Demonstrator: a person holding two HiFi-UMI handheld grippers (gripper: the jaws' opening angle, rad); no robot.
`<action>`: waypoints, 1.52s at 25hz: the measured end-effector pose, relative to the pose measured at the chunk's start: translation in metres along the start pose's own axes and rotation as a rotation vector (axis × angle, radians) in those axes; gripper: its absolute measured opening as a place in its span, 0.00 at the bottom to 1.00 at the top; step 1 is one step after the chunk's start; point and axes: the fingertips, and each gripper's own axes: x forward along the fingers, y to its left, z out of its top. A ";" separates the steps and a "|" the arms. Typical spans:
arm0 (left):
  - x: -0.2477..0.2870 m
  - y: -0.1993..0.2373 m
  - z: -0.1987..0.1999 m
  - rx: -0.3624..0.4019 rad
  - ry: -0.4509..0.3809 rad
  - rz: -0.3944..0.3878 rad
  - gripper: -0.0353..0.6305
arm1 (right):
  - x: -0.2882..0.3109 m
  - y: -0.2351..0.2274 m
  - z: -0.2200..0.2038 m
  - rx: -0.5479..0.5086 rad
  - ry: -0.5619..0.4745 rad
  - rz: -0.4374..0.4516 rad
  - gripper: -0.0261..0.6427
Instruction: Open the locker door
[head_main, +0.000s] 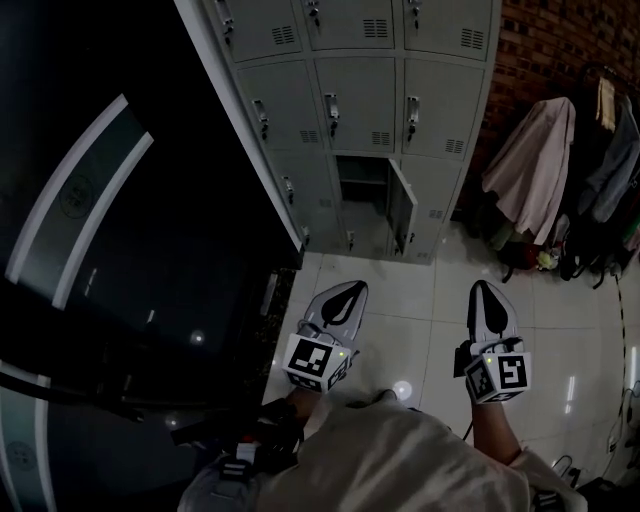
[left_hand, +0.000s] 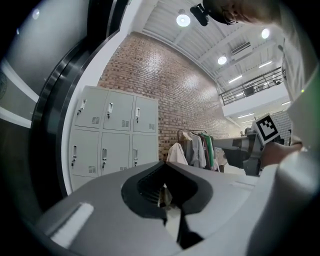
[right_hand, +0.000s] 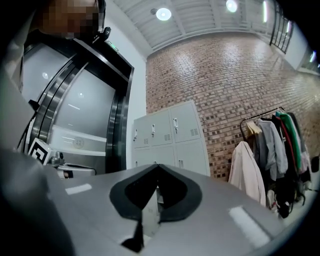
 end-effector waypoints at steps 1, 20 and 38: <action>-0.001 -0.002 0.002 0.001 0.001 -0.002 0.11 | -0.001 0.003 0.001 0.000 0.006 -0.002 0.04; -0.064 0.003 0.016 -0.007 0.008 -0.001 0.11 | -0.025 0.063 -0.009 -0.042 0.057 0.039 0.04; -0.103 0.008 0.036 -0.013 -0.016 -0.029 0.11 | -0.037 0.111 0.022 -0.040 -0.029 0.026 0.04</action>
